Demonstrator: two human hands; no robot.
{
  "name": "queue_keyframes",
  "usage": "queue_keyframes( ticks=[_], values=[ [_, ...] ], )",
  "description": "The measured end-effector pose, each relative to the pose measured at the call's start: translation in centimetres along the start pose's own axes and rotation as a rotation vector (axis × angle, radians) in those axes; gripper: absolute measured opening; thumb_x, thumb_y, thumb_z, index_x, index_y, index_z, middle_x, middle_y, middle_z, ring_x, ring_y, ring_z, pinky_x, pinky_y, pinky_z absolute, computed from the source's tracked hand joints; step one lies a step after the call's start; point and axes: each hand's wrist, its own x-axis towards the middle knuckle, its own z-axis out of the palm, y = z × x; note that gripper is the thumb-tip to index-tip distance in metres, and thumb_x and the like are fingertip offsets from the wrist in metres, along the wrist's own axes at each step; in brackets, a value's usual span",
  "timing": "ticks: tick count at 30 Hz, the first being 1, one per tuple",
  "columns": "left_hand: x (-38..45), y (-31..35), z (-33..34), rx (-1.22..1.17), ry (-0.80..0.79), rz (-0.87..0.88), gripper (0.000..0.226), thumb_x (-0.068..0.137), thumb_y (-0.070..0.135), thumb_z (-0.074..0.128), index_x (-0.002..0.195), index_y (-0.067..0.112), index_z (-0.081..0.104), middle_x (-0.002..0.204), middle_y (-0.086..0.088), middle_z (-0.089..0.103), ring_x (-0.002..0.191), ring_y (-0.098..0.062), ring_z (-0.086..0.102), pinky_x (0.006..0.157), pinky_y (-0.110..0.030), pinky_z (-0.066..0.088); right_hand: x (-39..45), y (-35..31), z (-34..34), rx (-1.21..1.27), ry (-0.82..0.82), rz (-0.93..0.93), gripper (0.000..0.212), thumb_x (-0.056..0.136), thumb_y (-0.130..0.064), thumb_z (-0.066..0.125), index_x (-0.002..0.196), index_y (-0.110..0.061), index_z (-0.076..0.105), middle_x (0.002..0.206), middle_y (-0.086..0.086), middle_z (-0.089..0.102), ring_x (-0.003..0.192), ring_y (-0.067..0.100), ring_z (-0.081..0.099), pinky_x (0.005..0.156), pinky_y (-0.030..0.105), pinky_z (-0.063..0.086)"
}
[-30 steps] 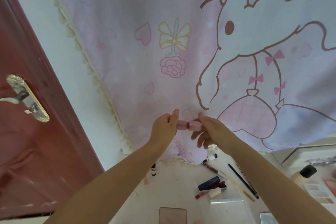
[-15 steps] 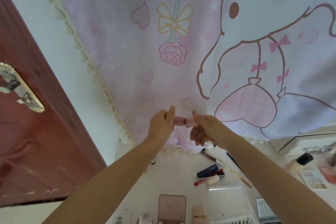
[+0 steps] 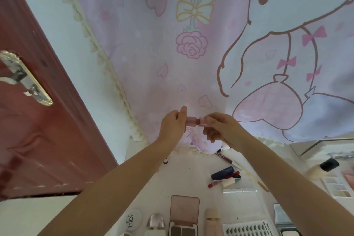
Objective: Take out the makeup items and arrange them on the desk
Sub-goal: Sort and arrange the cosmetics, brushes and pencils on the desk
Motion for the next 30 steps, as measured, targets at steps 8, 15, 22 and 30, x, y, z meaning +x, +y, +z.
queue_keyframes(
  ticks=[8,15,22,30],
  values=[
    [-0.8,-1.7,-0.5,-0.144,-0.121,-0.256,0.049,0.097,0.042,0.026,0.091,0.009,0.062,0.052,0.000,0.042,0.034,-0.009,0.032,0.034,-0.016,0.027,0.4,1.2,0.9,-0.080,-0.001,-0.033,0.005,0.082,-0.020,0.064,0.085,-0.017,0.062,0.060,-0.007,0.065,0.054,0.007,0.061,0.057,0.018,0.053],
    [-3.1,-6.3,-1.7,-0.131,-0.252,-0.466,0.050,0.095,0.052,0.016,0.109,0.014,0.045,0.067,-0.004,0.059,0.047,-0.012,0.053,0.040,-0.017,0.042,1.4,3.6,2.7,-0.338,-0.029,0.003,0.006,0.081,-0.022,0.065,0.085,-0.017,0.065,0.069,0.000,0.064,0.055,0.008,0.061,0.060,0.021,0.054],
    [-6.4,-16.0,-4.9,0.331,-0.113,-0.391,0.026,0.096,0.031,0.037,0.084,0.011,0.049,0.078,-0.005,0.059,0.071,-0.020,0.057,0.062,-0.026,0.040,3.3,8.3,6.6,-0.929,-0.201,-0.091,0.019,0.089,-0.019,0.047,0.071,-0.016,0.052,0.080,-0.001,0.069,0.053,-0.003,0.051,0.049,0.006,0.038],
    [-6.4,-21.9,-5.4,0.933,-0.416,-0.312,0.047,0.099,0.024,0.026,0.142,0.006,0.020,0.154,-0.008,0.008,0.143,-0.019,0.006,0.112,-0.032,0.022,6.4,11.6,10.5,-1.303,-0.291,-0.052,0.024,0.091,-0.026,0.042,0.100,-0.007,0.054,0.105,0.011,0.058,0.097,0.028,0.057,0.077,0.035,0.045]
  ],
)
